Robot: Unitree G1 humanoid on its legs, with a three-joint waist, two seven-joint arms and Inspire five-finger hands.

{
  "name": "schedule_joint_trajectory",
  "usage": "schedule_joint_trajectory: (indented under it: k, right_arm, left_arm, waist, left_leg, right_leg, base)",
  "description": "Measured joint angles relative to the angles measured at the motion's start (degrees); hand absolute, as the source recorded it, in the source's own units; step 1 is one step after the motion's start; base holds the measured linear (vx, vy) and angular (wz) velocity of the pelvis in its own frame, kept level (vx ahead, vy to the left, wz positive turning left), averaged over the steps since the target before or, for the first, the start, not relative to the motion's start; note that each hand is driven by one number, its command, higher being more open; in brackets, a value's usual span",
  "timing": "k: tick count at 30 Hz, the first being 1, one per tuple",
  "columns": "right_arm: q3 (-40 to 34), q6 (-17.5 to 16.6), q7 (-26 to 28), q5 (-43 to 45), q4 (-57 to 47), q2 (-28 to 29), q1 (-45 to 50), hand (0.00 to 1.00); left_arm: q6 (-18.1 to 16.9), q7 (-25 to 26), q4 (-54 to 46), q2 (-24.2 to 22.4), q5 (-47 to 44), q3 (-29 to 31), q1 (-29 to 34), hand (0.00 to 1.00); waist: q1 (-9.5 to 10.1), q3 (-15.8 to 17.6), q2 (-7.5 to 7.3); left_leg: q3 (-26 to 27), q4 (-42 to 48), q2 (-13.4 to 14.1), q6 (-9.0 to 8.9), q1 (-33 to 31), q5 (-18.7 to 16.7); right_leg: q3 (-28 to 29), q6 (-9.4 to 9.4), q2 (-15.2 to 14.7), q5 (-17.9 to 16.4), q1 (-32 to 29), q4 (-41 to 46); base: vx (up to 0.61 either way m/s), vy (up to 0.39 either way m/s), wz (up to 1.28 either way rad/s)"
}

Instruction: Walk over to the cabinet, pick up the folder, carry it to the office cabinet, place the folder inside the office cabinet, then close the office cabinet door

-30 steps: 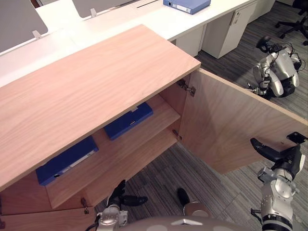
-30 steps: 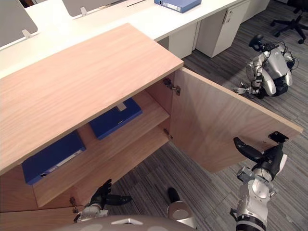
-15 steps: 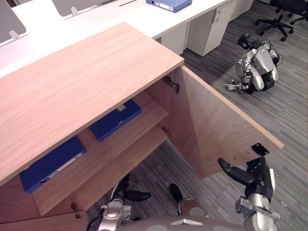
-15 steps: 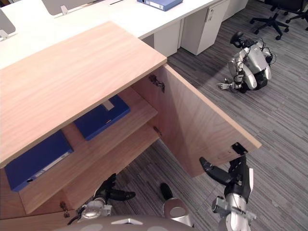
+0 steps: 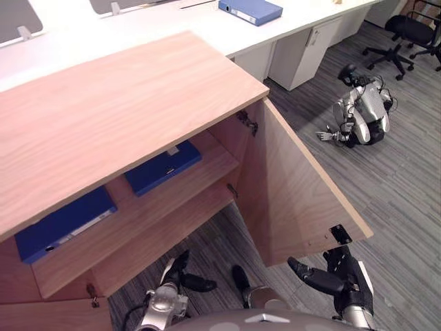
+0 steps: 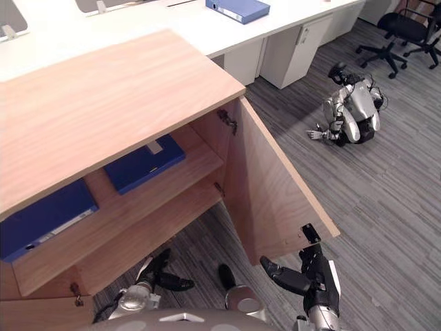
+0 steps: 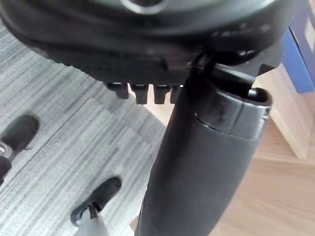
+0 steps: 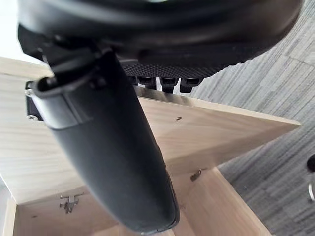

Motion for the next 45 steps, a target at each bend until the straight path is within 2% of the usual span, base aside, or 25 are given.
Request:
schedule_joint_trajectory:
  k: [4,6,8,11,14,18,23,29,33,37,41,45]
  right_arm:
    - [1.9,2.4,1.9,2.1,0.8,-4.9,-1.1,1.00]
    - [5.5,4.2,4.0,2.8,1.0,-9.3,-2.7,1.00]
    - [9.2,4.6,6.7,4.3,1.0,-13.2,-3.7,1.00]
    - [14.9,5.2,9.9,4.4,0.9,-15.5,-8.9,1.00]
    - [16.6,5.2,12.3,4.5,0.5,-13.7,-13.5,1.00]
    - [17.5,4.5,12.2,4.2,0.7,-9.8,-20.2,1.00]
    - [17.4,3.1,8.1,-0.6,6.7,-3.3,-27.0,1.00]
    - [16.8,1.9,3.3,-5.5,13.5,-2.1,-33.5,1.00]
    - [14.9,1.1,1.7,-7.5,17.0,-1.0,-34.5,1.00]
    - [12.8,0.2,0.7,-9.7,20.7,0.6,-34.8,1.00]
    - [8.6,0.1,-0.5,-12.1,30.1,3.1,-35.2,1.00]
    - [7.7,0.1,-1.4,-15.4,38.1,3.5,-35.4,1.00]
  left_arm:
    - [0.1,-0.1,2.1,2.7,0.1,-1.0,-0.6,1.00]
    - [0.4,-0.4,3.2,4.2,0.1,-1.5,-0.6,1.00]
    - [0.8,-0.9,3.8,4.7,0.1,-1.5,-0.5,1.00]
    - [0.8,-1.4,4.1,4.7,0.1,-2.0,-0.8,1.00]
    - [0.8,-1.5,4.2,4.6,0.1,-2.2,-0.8,1.00]
    - [1.1,-1.4,4.2,4.6,0.0,-2.2,-0.6,1.00]
    - [1.1,-0.8,4.2,4.1,0.0,-2.0,-0.5,1.00]
    - [1.1,0.1,4.1,4.0,-0.1,-1.5,-0.5,1.00]
    - [1.1,0.8,3.9,3.9,-0.1,-0.4,0.2,1.00]
    - [1.1,1.4,3.7,3.5,-0.7,1.4,1.1,1.00]
    - [1.1,1.7,3.5,2.4,-1.8,3.3,1.3,1.00]
    - [1.1,2.6,3.4,1.6,-2.9,3.7,1.5,1.00]
  waist:
    - [0.14,-0.3,-0.61]
    - [0.52,-0.7,-1.25]
    - [1.26,-0.9,-1.63]
    - [2.53,-1.4,-2.33]
    - [3.63,-1.8,-2.67]
    - [4.85,-2.0,-2.89]
    - [6.26,-1.7,-2.35]
    - [6.63,-1.6,-1.15]
    - [7.04,-1.5,0.76]
    - [7.82,-1.5,1.03]
    - [8.27,-1.6,1.20]
    - [8.51,-1.6,1.71]
  left_leg:
    - [-2.1,-2.0,-1.1,0.53,-0.2,1.7]
    - [-3.0,-3.7,-1.6,0.57,-0.1,3.2]
    - [-4.3,-5.3,-2.1,0.39,0.0,4.0]
    - [-6.2,-7.6,-2.7,0.61,0.0,5.7]
    - [-8.6,-9.9,-3.1,0.61,0.1,7.8]
    - [-9.7,-11.0,-3.3,0.70,0.0,8.9]
    - [-12.4,-11.1,-3.7,1.10,-0.3,8.6]
    - [-15.4,-11.1,-4.3,1.83,-0.9,9.0]
    - [-18.6,-11.2,-4.6,1.90,-1.5,9.1]
    - [-19.9,-11.2,-4.5,2.01,-1.6,9.2]
    - [-21.4,-11.1,-4.6,2.01,-1.1,9.2]
    - [-21.6,-11.1,-4.6,1.98,-1.1,9.1]
  right_leg:
    - [-2.0,-0.14,-0.9,-0.2,0.2,0.0]
    - [-3.1,-0.18,-1.2,-0.2,0.1,0.0]
    - [-4.3,-0.19,-1.4,-0.3,0.2,0.0]
    - [-5.8,-0.22,-1.6,-0.3,0.2,0.0]
    - [-7.9,-0.39,-1.7,-0.4,0.3,0.0]
    - [-9.3,-0.44,-2.0,-0.5,0.4,-0.1]
    - [-11.8,0.16,-2.8,-1.3,2.0,-0.3]
    - [-14.6,0.38,-3.5,-1.8,2.8,-0.3]
    - [-17.9,0.56,-4.1,-3.0,4.0,-0.4]
    - [-19.1,0.40,-4.1,-3.3,4.4,-0.4]
    - [-20.7,0.39,-4.3,-4.1,5.9,-0.4]
    - [-21.1,0.38,-4.3,-4.3,6.1,-0.4]
  base:
    - [-0.05,0.011,0.30]
    - [-0.05,-0.012,0.21]
    - [-0.06,-0.011,0.14]
    - [-0.04,-0.003,0.27]
    - [0.00,0.007,0.42]
    - [0.03,0.014,0.26]
    - [0.04,0.022,0.26]
    - [0.04,0.016,0.27]
    - [0.01,0.008,0.37]
    - [0.03,-0.004,0.20]
    - [0.02,-0.002,0.20]
    - [0.01,0.000,0.04]
